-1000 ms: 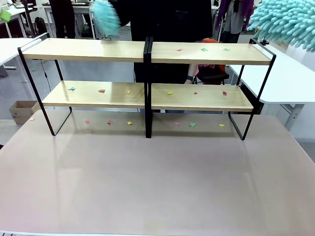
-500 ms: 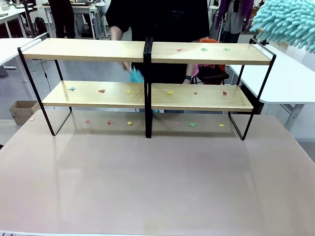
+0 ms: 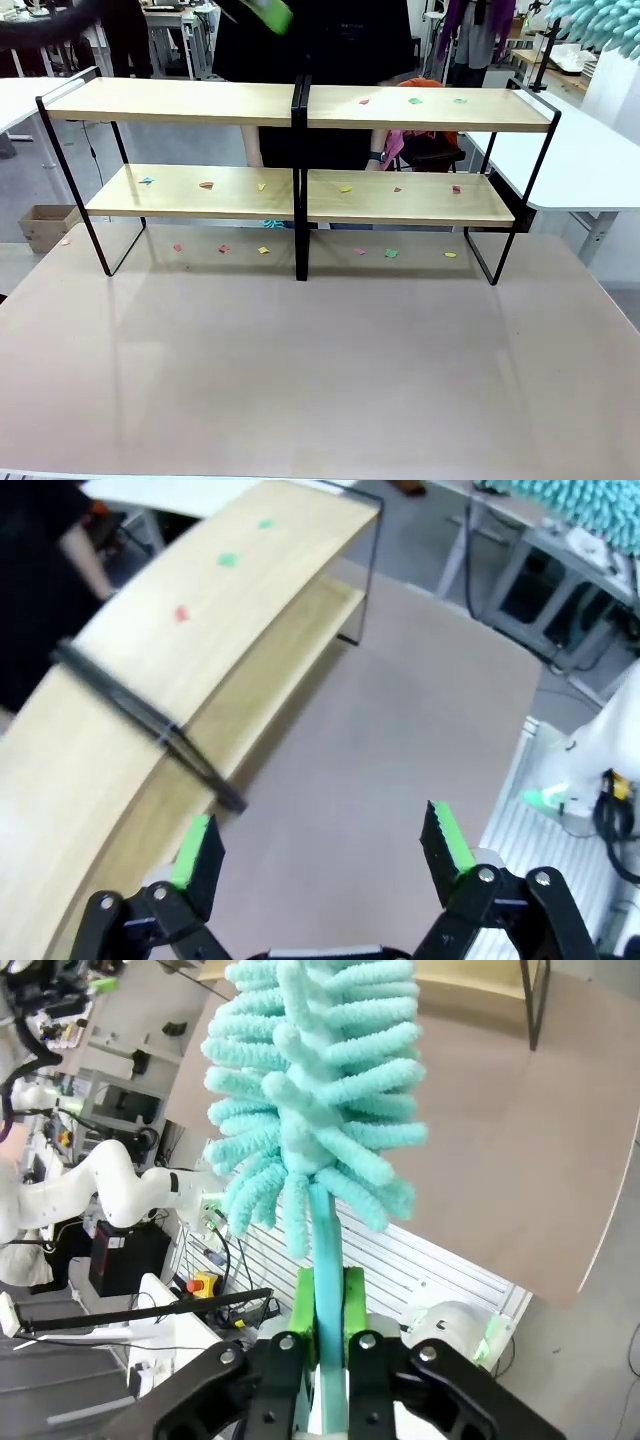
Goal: Clean the shelves.
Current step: Clean a randomly selected level of the Shelf with the Duster.
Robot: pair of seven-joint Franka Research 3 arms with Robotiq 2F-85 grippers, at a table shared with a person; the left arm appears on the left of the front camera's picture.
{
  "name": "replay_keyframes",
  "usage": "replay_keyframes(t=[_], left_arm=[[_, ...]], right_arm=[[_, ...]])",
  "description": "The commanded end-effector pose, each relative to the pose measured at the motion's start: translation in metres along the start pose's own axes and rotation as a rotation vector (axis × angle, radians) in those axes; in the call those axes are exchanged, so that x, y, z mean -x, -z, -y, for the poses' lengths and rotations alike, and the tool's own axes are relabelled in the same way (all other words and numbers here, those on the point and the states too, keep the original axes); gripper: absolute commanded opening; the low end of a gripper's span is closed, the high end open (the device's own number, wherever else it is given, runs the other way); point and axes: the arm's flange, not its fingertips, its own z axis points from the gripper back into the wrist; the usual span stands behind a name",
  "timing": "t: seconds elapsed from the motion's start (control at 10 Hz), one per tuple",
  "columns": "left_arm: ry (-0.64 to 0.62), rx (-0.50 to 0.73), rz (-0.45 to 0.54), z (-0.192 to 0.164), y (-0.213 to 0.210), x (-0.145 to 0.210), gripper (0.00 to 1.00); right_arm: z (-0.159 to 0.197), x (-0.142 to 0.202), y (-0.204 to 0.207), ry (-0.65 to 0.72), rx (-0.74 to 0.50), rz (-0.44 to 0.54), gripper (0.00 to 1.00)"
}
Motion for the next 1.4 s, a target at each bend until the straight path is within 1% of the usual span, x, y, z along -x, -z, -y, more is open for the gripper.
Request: replay_keyframes(t=[0.0,0.1,0.4,0.5,0.7,1.0,1.1,1.2,1.3], left_arm=[[0.032,0.052,-0.031,-0.018,0.010,-0.008,1.00],[0.026,0.049,-0.033,-0.023,0.012,-0.007,1.00],[-0.031,0.051,0.018,-0.034,0.010,-0.015,1.00],[-0.034,0.009,0.038,-0.037,0.014,-0.015,1.00],[-0.087,-0.047,0.066,-0.042,0.020,-0.017,1.00],[-0.132,-0.055,0.130,-0.053,0.020,-0.022,1.00],[-0.134,-0.067,0.109,-0.055,0.023,-0.021,1.00],[-0.144,-0.117,0.016,-0.056,0.025,-0.018,1.00],[-0.118,-0.069,0.099,-0.055,0.021,-0.021,1.00]], right_arm=[[0.001,-0.001,0.013,0.038,-0.001,0.031,0.12],[0.003,-0.003,0.014,0.036,-0.001,0.021,0.12],[0.005,-0.010,0.016,0.037,0.002,0.000,0.12],[0.005,-0.011,0.018,0.040,-0.004,-0.003,0.12],[0.005,-0.013,0.021,0.037,-0.012,-0.013,0.12],[0.003,-0.016,0.025,0.027,-0.022,-0.034,0.12],[0.003,-0.016,0.026,0.021,-0.027,-0.039,0.12],[0.000,-0.020,0.031,0.015,-0.034,-0.051,0.12],[0.008,-0.013,0.023,0.020,-0.003,-0.045,0.12]])
